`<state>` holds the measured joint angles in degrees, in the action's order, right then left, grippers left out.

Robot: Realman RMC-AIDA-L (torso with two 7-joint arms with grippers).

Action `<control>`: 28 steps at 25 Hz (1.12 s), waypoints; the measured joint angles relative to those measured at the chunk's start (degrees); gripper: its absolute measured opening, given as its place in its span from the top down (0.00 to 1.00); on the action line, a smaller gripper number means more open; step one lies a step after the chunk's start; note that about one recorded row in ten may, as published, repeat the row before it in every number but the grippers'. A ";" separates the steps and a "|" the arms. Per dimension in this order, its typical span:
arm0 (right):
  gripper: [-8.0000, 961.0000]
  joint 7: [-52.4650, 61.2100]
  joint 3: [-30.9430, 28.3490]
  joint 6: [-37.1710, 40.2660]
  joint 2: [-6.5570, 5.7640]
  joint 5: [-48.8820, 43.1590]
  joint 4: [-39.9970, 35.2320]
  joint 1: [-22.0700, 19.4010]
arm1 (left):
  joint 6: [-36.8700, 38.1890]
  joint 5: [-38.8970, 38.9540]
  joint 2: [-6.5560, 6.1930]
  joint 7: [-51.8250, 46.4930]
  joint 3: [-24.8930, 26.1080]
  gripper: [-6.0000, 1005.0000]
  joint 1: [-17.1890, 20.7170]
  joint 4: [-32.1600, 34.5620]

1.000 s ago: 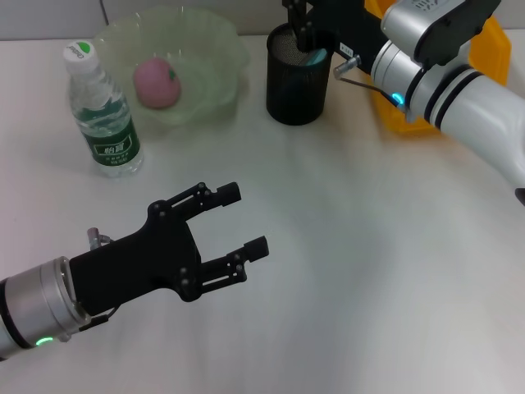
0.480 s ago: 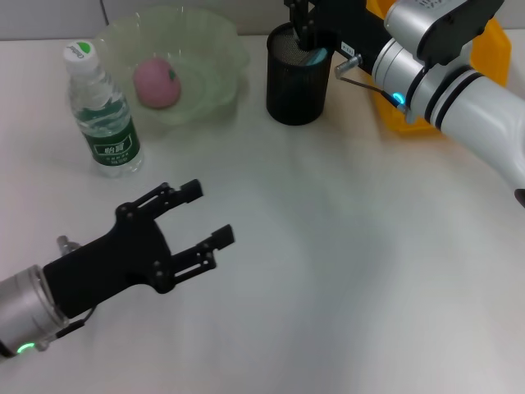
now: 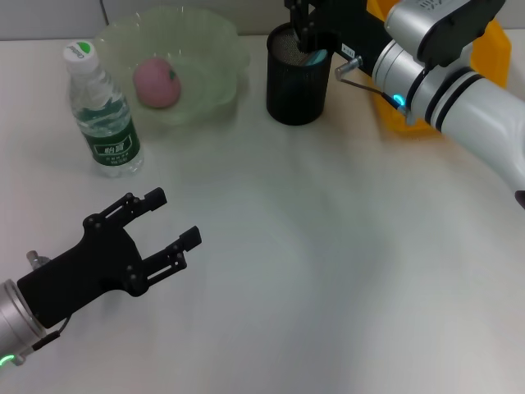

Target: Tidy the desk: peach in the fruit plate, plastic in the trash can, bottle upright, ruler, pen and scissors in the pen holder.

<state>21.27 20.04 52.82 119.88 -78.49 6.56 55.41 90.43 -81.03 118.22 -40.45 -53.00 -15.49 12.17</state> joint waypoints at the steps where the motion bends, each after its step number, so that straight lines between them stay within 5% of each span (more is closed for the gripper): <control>1: 0.85 0.00 0.00 0.00 0.00 0.00 0.01 -0.07 | 0.00 0.00 0.00 0.19 0.00 0.22 0.03 0.09; 23: 0.82 0.71 -0.44 0.48 0.00 0.00 -0.27 -0.31 | 0.31 -0.09 -0.02 0.64 0.01 0.22 -0.34 0.51; 28: 0.50 0.73 -0.74 0.47 0.00 0.00 -0.34 -0.31 | 0.34 -0.09 -0.03 0.64 0.01 0.22 -0.41 1.09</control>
<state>22.00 19.30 53.29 119.88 -78.49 6.21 55.10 90.78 -81.12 118.19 -39.81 -52.99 -15.90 13.26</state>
